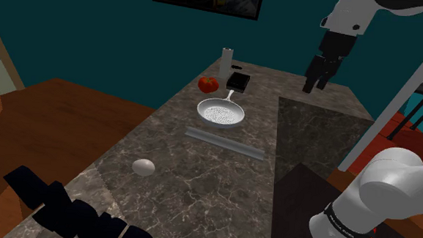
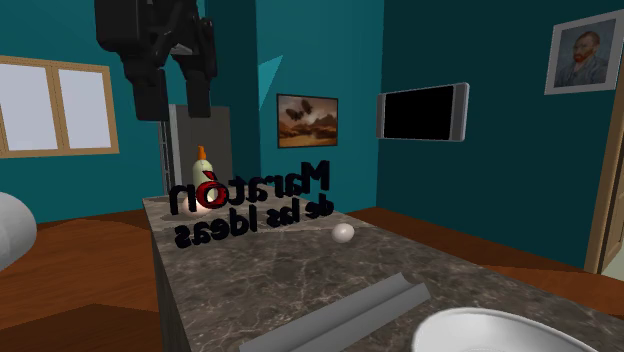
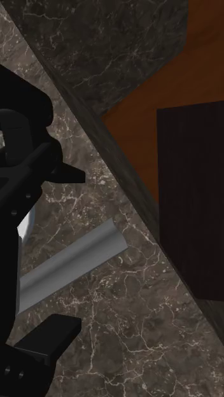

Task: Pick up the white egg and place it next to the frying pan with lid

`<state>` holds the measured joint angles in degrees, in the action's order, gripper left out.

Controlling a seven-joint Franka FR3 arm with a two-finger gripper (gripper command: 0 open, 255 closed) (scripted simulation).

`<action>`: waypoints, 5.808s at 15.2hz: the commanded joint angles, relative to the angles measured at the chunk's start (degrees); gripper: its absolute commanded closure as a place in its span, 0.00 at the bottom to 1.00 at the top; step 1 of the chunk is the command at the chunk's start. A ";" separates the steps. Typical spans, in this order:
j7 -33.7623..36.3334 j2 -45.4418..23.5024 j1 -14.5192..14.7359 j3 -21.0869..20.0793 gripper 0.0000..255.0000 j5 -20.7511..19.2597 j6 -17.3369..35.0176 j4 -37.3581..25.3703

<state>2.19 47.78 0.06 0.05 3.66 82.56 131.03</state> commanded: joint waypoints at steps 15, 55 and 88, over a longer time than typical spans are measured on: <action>11.81 -10.10 4.37 -14.63 0.00 9.78 23.19 7.80; 54.66 -74.10 15.58 -30.71 0.00 -25.40 57.98 -24.42; 50.16 -66.98 13.10 -34.37 1.00 -18.94 46.55 -29.75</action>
<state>52.49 -19.63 13.22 -34.13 -15.62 129.83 101.62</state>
